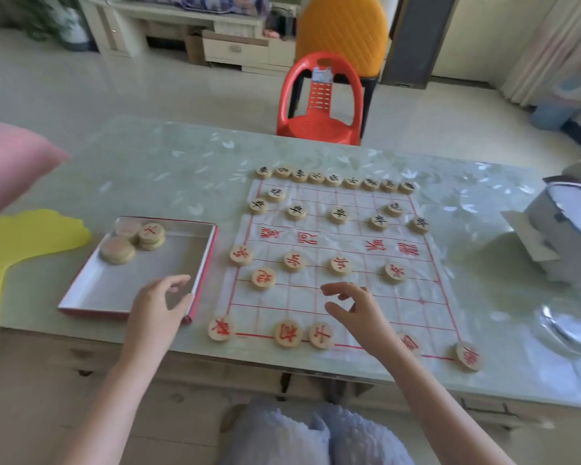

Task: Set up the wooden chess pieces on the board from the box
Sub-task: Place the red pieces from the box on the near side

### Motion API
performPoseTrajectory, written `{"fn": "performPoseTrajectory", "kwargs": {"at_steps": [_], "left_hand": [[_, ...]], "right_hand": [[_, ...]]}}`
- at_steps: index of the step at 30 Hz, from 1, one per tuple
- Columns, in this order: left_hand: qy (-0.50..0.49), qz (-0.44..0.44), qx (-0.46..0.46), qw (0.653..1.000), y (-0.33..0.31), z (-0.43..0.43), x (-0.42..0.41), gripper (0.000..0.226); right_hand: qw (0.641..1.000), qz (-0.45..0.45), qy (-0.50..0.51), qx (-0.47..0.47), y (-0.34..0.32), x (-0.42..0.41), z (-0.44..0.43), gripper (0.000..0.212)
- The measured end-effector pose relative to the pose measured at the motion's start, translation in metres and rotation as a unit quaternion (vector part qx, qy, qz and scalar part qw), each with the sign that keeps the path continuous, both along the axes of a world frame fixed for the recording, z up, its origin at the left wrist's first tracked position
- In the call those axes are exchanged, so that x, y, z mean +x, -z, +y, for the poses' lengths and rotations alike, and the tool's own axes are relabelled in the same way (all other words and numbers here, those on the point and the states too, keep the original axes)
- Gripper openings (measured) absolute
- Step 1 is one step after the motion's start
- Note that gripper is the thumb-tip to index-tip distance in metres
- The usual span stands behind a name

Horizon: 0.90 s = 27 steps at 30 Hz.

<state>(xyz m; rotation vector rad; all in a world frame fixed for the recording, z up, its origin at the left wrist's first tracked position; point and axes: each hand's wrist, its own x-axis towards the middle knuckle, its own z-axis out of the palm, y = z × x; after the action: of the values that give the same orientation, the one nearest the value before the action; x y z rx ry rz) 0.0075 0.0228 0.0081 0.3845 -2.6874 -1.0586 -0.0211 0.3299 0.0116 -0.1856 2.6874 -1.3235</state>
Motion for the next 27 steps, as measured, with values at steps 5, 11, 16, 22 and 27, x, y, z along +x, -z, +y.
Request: {"fn": "performPoseTrajectory", "kwargs": {"at_steps": [5,11,16,22,27], "left_hand": [[-0.072,-0.002,-0.002,0.997,0.006,-0.068,0.004,0.030],[-0.075,0.007,-0.001,0.997,0.014,-0.092,-0.017,0.030],[-0.085,0.022,-0.023,0.996,0.023,-0.110,-0.043,0.031],[-0.127,0.030,-0.071,0.989,0.028,-0.133,-0.076,0.031],[-0.135,-0.020,-0.155,0.979,0.028,-0.143,-0.096,0.038]], "right_hand": [[0.998,0.004,-0.060,0.007,-0.002,-0.017,-0.075,0.025],[0.995,0.020,-0.102,0.008,-0.008,-0.045,-0.149,0.028],[0.990,0.028,-0.135,0.007,-0.005,-0.070,-0.195,0.029],[0.987,0.050,-0.151,0.028,0.001,-0.099,-0.243,0.036],[0.977,0.085,-0.187,0.060,0.011,-0.120,-0.296,0.048]]}}
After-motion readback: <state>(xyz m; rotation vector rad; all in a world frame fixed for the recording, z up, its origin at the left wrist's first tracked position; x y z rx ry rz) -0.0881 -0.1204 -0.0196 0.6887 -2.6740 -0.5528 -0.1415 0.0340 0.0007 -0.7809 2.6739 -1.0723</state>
